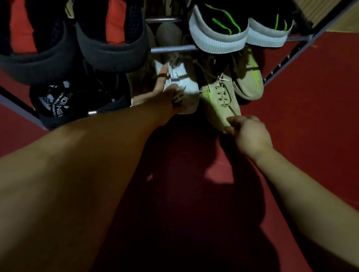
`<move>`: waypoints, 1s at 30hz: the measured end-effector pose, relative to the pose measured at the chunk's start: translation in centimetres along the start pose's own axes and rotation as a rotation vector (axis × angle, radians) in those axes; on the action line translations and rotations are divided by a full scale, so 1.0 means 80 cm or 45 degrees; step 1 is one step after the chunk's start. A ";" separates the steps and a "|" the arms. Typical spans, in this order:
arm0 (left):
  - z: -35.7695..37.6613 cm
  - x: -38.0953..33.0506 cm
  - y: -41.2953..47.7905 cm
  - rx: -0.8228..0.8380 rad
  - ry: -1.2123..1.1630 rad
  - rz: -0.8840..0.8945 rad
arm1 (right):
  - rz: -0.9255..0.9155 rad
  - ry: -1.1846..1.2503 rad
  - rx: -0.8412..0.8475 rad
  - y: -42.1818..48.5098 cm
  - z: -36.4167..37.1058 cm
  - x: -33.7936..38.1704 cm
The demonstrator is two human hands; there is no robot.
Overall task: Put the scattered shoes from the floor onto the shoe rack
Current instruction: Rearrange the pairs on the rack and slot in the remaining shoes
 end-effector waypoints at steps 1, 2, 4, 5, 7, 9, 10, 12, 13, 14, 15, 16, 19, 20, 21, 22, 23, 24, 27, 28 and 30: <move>-0.002 0.000 -0.002 -0.008 0.027 0.011 | 0.052 0.028 0.016 0.001 0.008 -0.001; -0.002 0.001 -0.002 -0.012 0.066 0.017 | 0.093 0.032 0.027 0.005 0.014 0.002; -0.001 0.007 -0.001 -0.002 0.186 0.031 | 0.137 0.030 0.055 0.017 0.026 0.017; -0.001 0.007 -0.001 -0.004 0.200 0.042 | 0.157 0.049 0.044 0.024 0.032 0.025; 0.000 0.006 0.001 0.003 0.147 0.054 | 0.208 0.102 -0.061 0.037 0.041 0.039; -0.002 0.005 -0.002 -0.004 0.191 0.052 | 0.216 0.160 -0.188 0.046 0.041 0.044; -0.004 0.005 -0.003 -0.024 0.182 0.051 | 0.190 0.186 -0.220 0.049 0.039 0.043; -0.008 0.003 -0.007 -0.035 0.136 0.032 | 0.141 0.250 -0.215 0.050 0.032 0.038; -0.008 0.002 -0.007 -0.042 0.138 0.028 | 0.124 0.268 -0.198 0.048 0.030 0.032; -0.008 0.001 -0.007 -0.042 0.147 0.020 | 0.094 0.245 -0.184 0.043 0.027 0.024; -0.007 0.001 -0.006 -0.034 0.161 0.017 | 0.058 0.182 -0.160 0.034 0.026 0.014; -0.008 0.000 -0.007 -0.027 0.171 0.014 | 0.023 0.117 -0.114 0.024 0.024 0.000; -0.008 0.000 -0.007 -0.025 0.189 0.038 | 0.029 0.127 0.173 -0.013 0.010 -0.052; -0.009 0.000 -0.007 -0.023 0.192 0.045 | 0.073 0.119 0.298 -0.024 0.005 -0.071; -0.009 0.001 -0.007 -0.020 0.190 0.045 | 0.122 0.027 0.425 -0.034 0.003 -0.088; -0.009 0.000 -0.008 -0.022 0.182 0.043 | 0.177 -0.131 0.517 -0.042 0.001 -0.100; -0.009 -0.001 -0.008 -0.030 0.175 0.045 | 0.237 -0.285 0.552 -0.046 -0.002 -0.109; -0.009 -0.001 -0.009 -0.041 0.165 0.047 | 0.300 -0.374 0.533 -0.048 -0.004 -0.112; -0.008 0.000 -0.009 -0.058 0.127 0.053 | 0.323 -0.025 0.326 -0.038 -0.008 -0.082; -0.009 0.000 -0.009 -0.053 0.116 0.048 | 0.233 0.085 0.267 -0.031 -0.004 -0.063; -0.010 0.001 -0.009 -0.038 0.091 0.037 | 0.112 0.096 0.257 -0.016 0.016 -0.023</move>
Point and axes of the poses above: each hand's wrist, its own y-axis towards the middle knuckle, its own z-axis out of the palm, x = y × z, the point moved 1 cm from there along y, towards the middle knuckle, and after that the axes turned 4 degrees about y, right-handed, at the moved point
